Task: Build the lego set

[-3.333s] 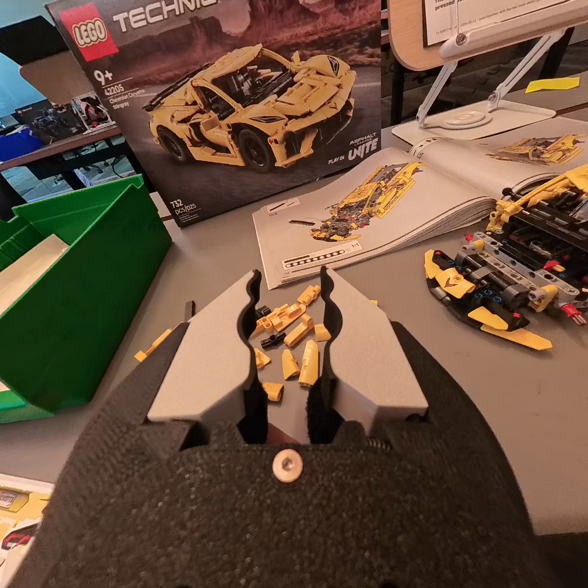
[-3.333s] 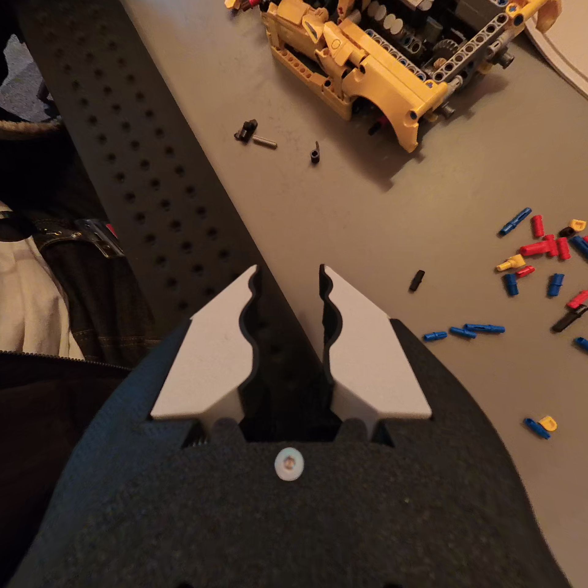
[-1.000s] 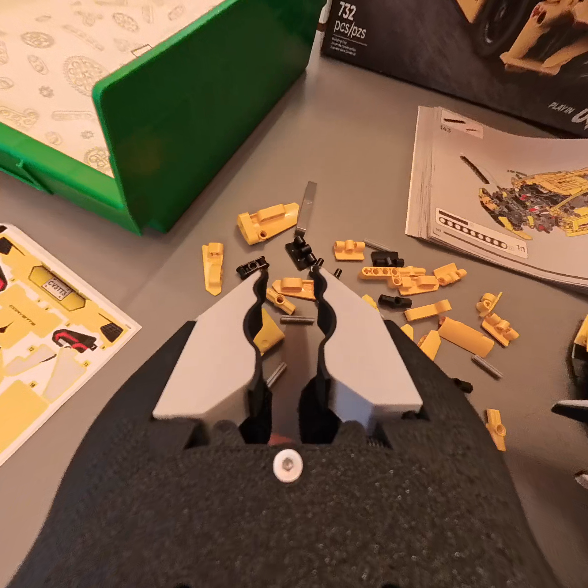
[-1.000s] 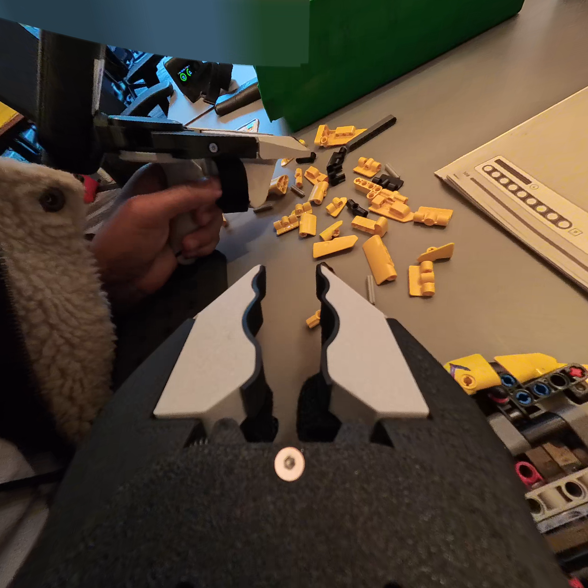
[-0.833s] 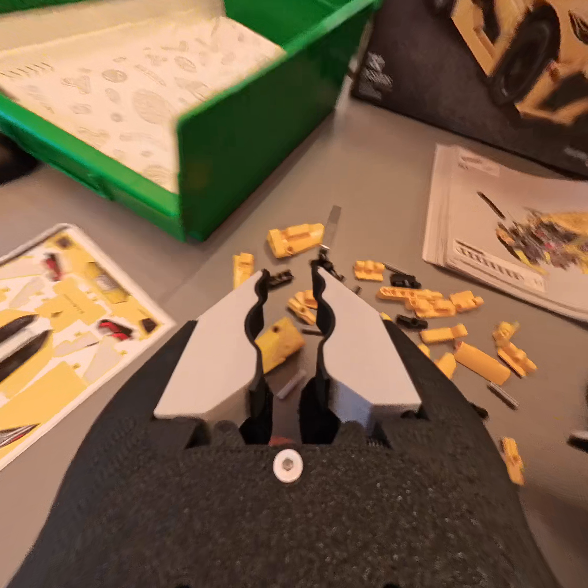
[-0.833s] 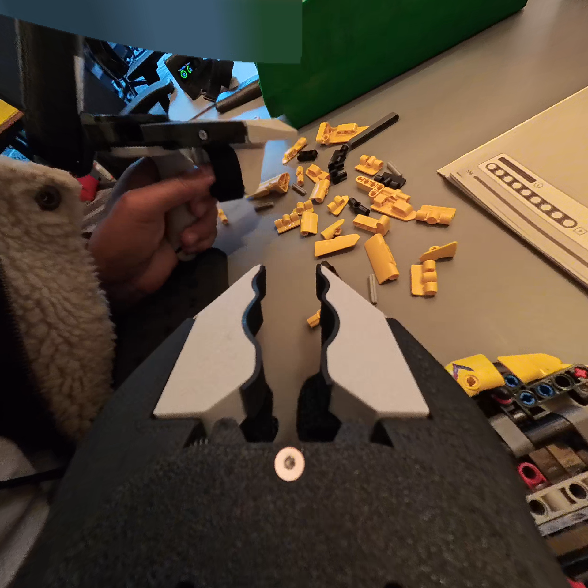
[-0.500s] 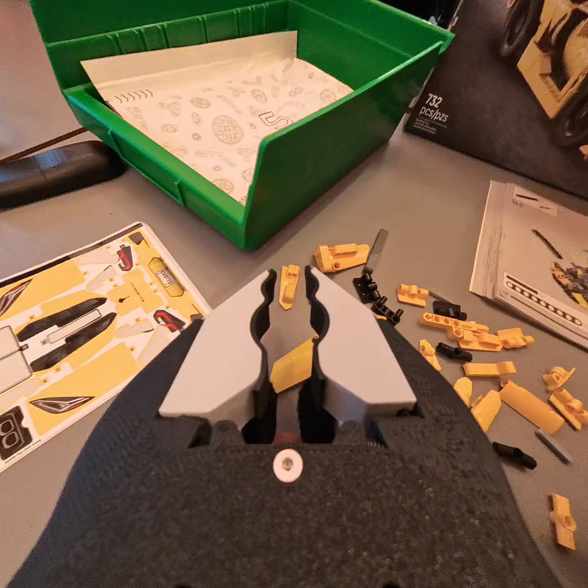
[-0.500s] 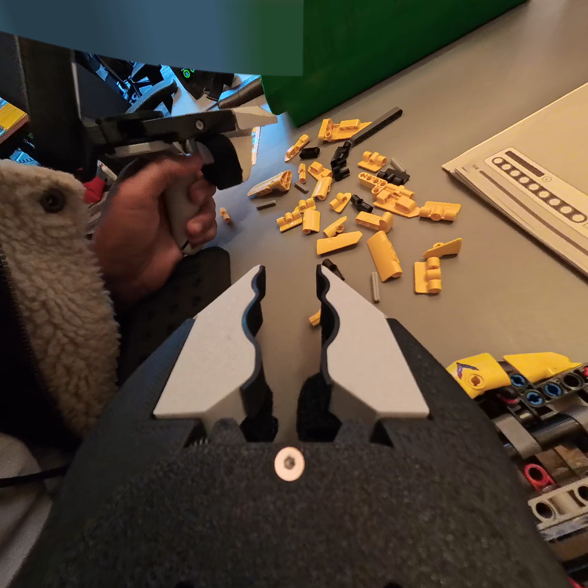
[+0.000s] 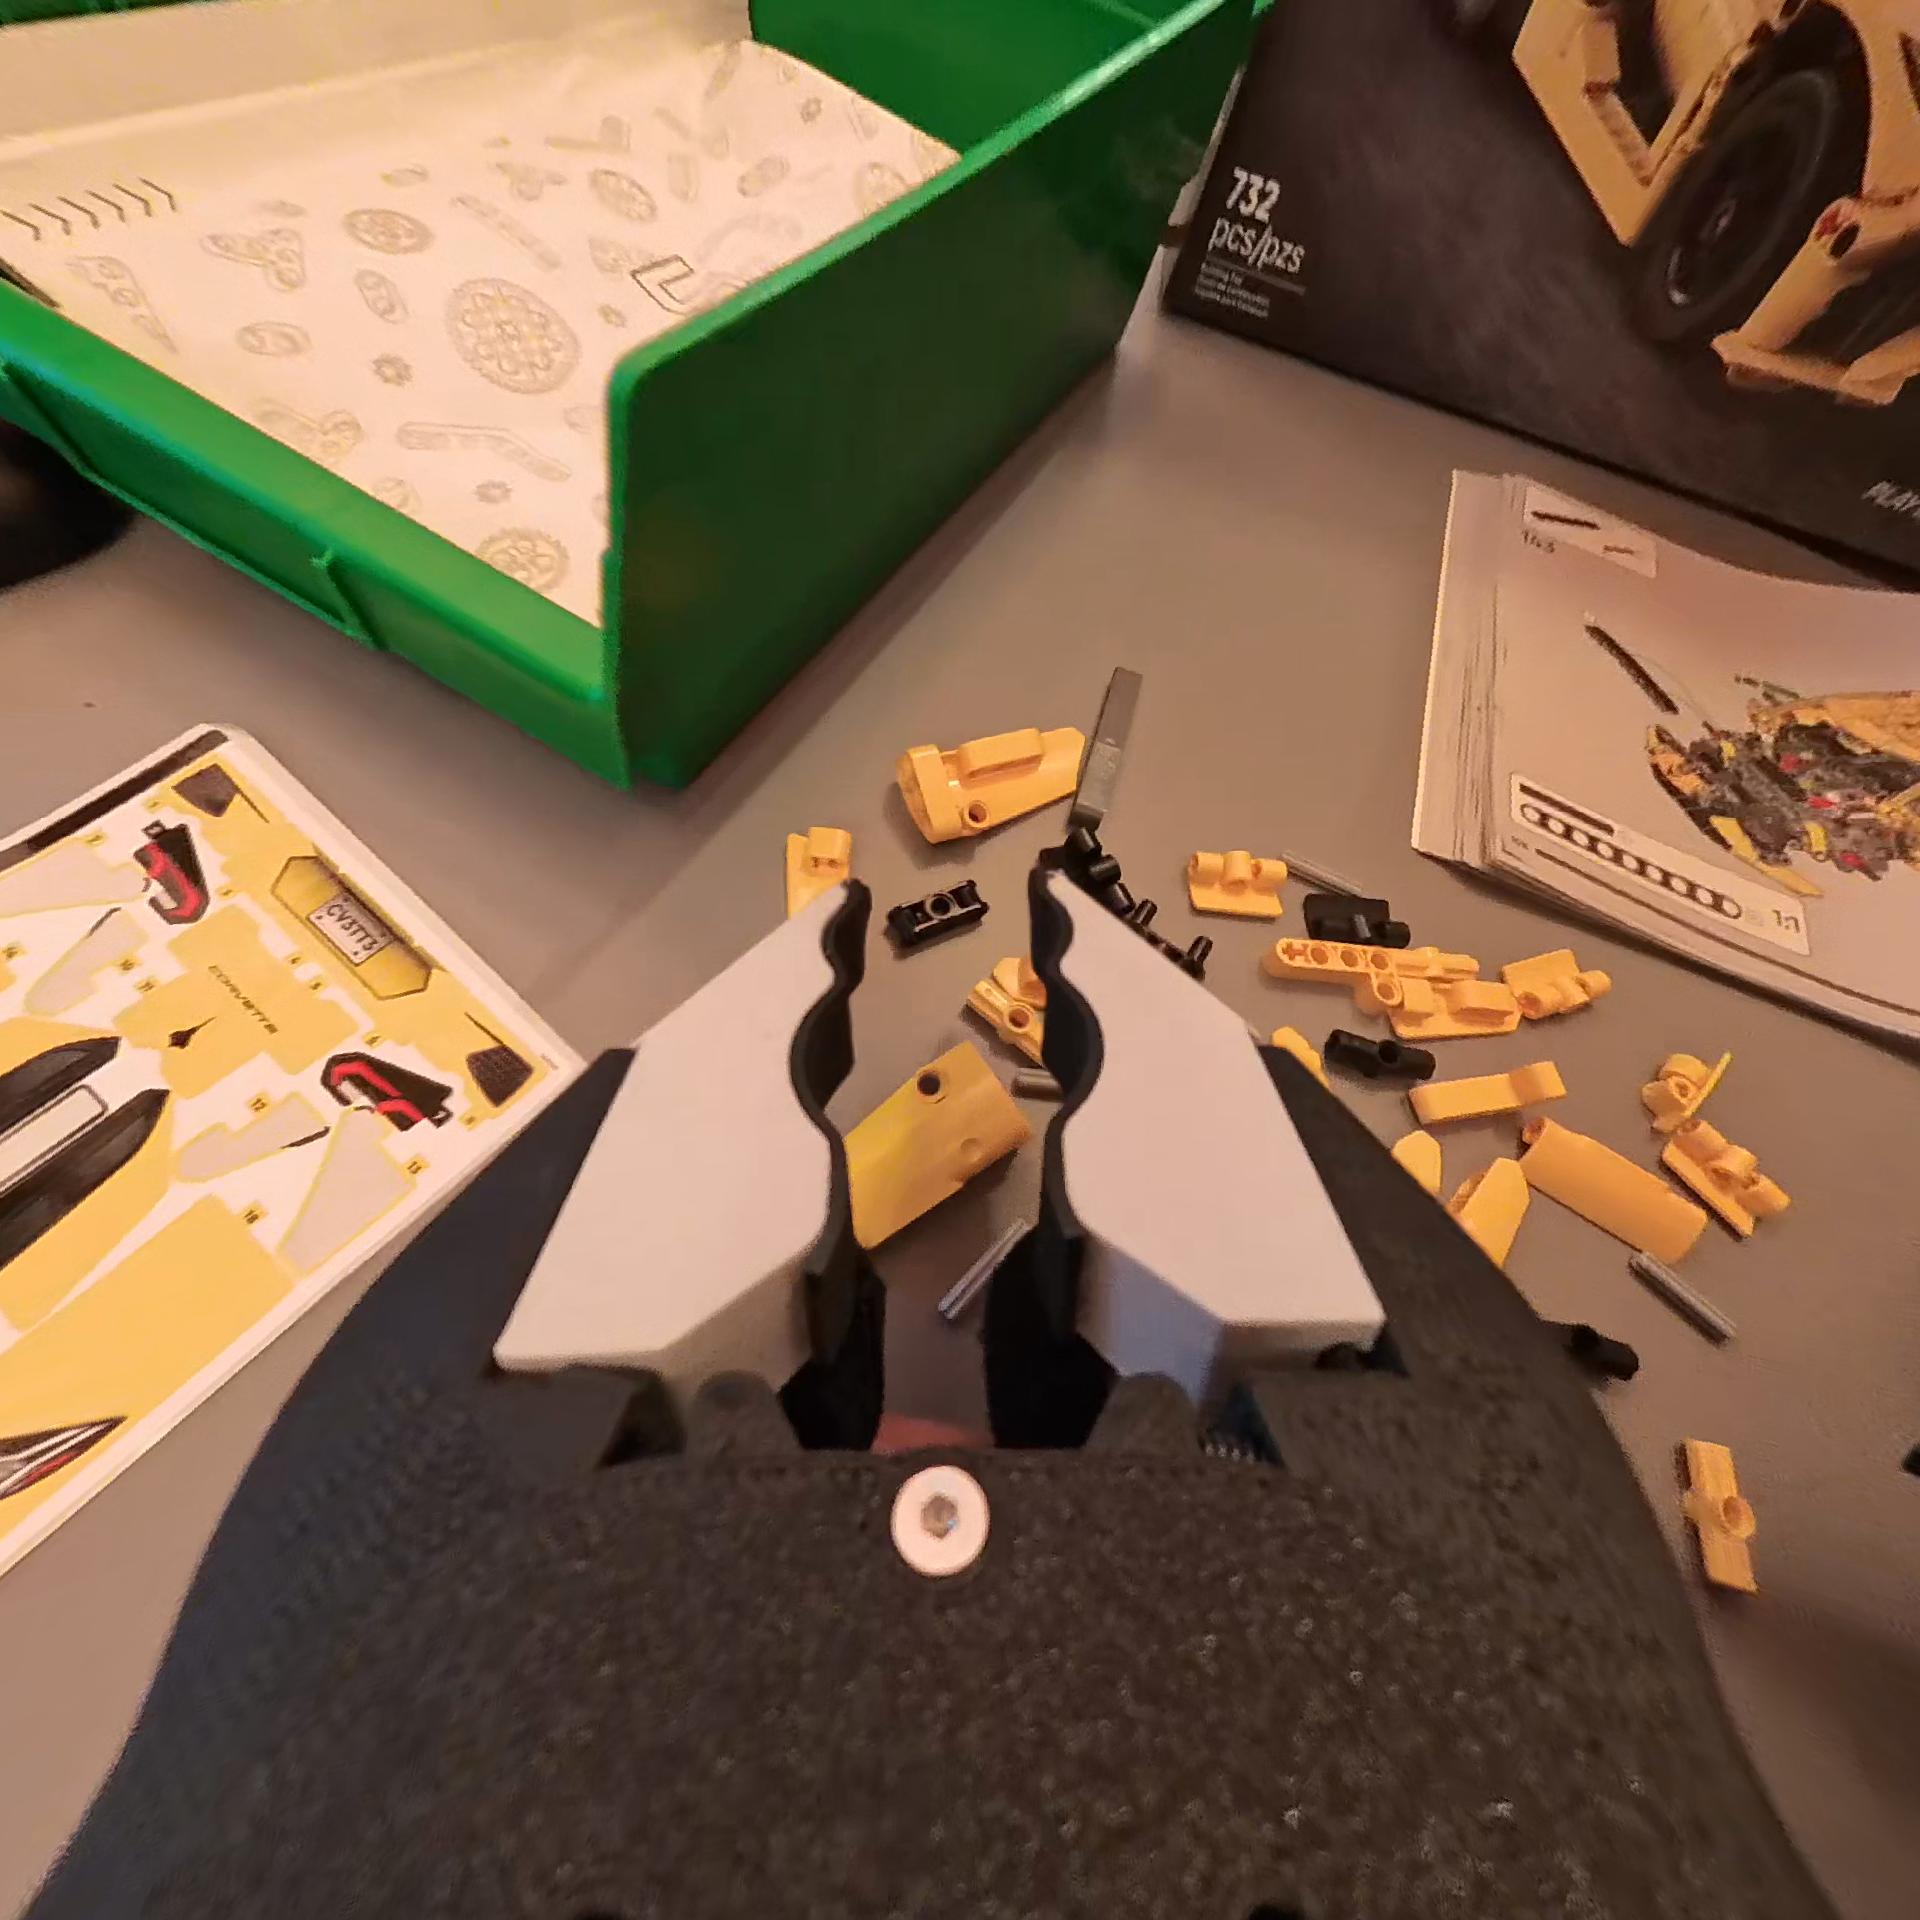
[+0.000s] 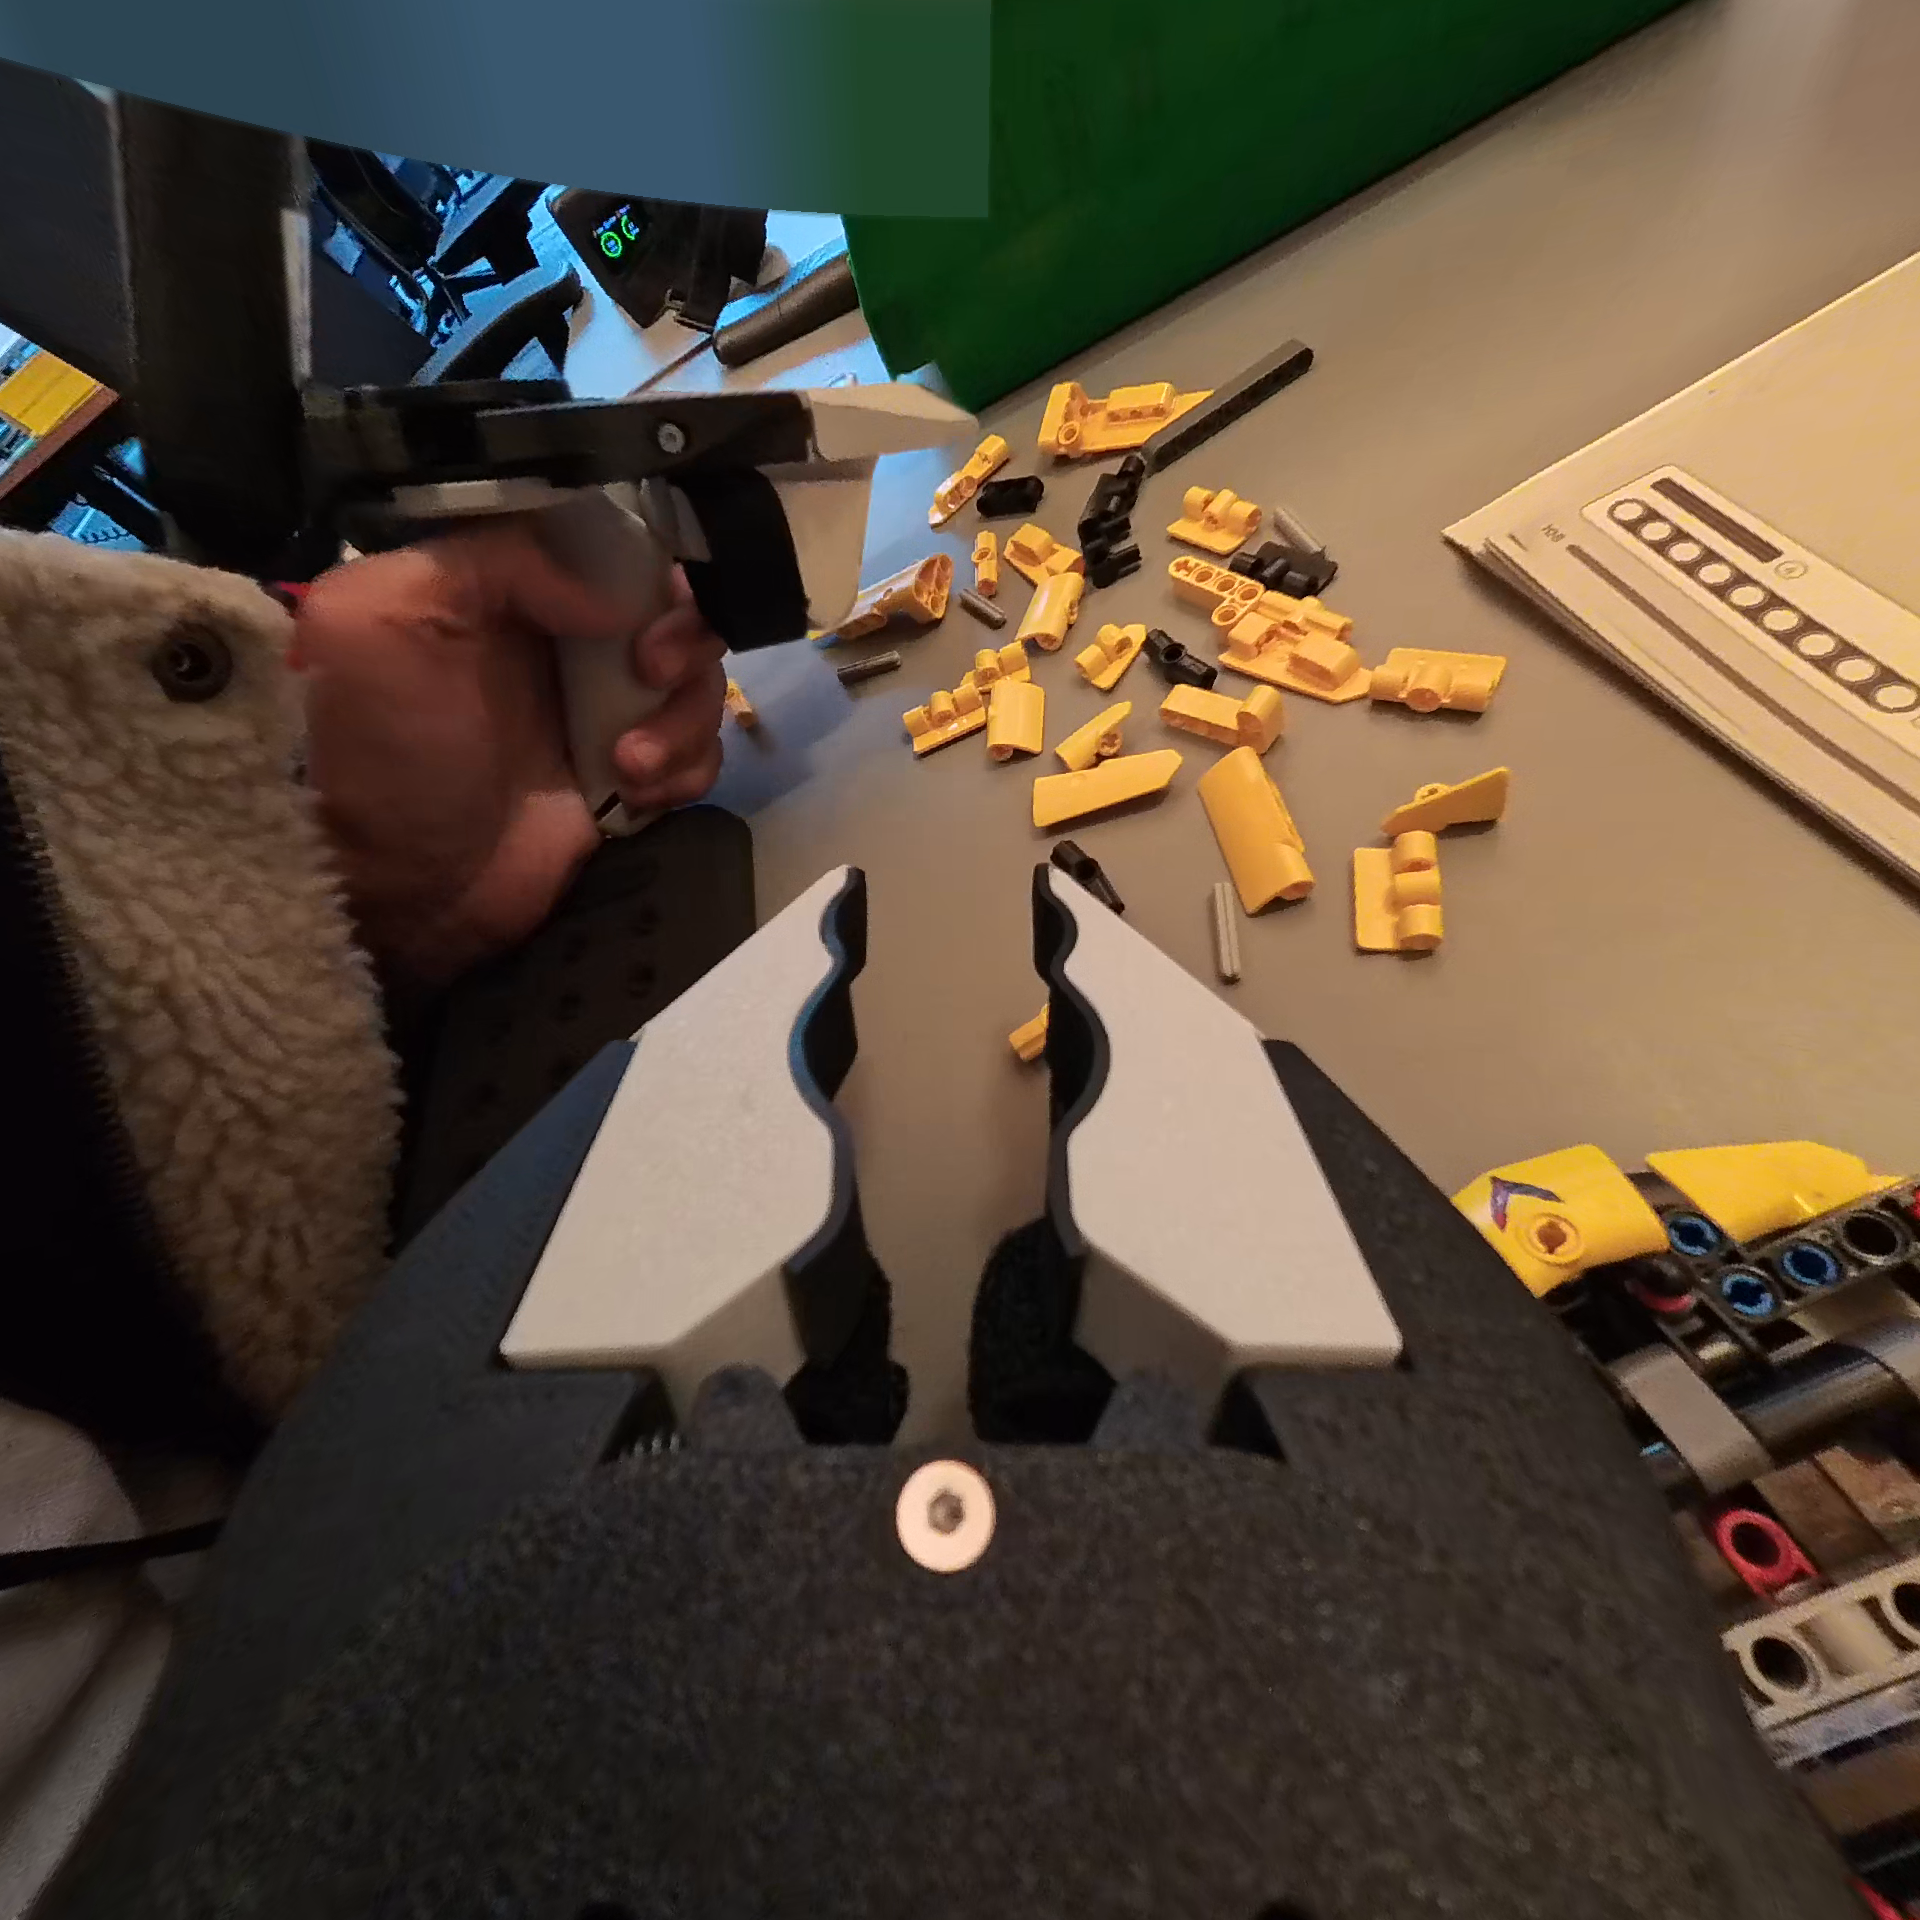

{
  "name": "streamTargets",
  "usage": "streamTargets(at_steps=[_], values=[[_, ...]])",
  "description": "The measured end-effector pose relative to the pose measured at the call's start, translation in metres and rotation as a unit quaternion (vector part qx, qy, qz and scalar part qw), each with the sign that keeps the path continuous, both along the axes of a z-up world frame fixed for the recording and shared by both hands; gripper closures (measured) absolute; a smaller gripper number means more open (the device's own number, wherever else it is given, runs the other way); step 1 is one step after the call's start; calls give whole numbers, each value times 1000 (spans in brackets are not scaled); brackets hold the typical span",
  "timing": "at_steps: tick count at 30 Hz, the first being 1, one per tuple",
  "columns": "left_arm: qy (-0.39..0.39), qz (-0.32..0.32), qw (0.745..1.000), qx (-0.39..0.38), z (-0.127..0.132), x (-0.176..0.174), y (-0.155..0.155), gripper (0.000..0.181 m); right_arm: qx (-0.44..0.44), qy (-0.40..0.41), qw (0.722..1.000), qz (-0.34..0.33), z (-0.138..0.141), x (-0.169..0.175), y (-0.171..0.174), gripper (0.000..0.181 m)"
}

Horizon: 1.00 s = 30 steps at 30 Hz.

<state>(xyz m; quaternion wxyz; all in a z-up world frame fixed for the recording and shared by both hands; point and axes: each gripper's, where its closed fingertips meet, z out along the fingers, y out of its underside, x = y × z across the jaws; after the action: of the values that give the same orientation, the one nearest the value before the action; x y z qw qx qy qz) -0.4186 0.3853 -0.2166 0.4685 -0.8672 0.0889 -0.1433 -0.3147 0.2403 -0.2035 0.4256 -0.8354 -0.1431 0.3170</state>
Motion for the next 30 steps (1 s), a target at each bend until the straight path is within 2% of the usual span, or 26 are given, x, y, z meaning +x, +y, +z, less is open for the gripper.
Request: streamTargets(at_steps=[5,9,21,26,30], values=[[8,-40,999,-5,-2,13,-4,150,0,2,1000,-1,1,0,0,151],[-16,-44,999,-1,2,14,-3,150,2,6,1000,-1,3,0,0,151],[20,-70,997,2,0,23,-7,150,36,-20,999,-5,13,-8,-1,151],[11,-87,996,12,5,29,-10,150,52,7,999,-9,27,-11,-2,152],[40,-77,996,-11,-6,27,-8,150,71,-5,997,-19,36,-7,-3,151]])
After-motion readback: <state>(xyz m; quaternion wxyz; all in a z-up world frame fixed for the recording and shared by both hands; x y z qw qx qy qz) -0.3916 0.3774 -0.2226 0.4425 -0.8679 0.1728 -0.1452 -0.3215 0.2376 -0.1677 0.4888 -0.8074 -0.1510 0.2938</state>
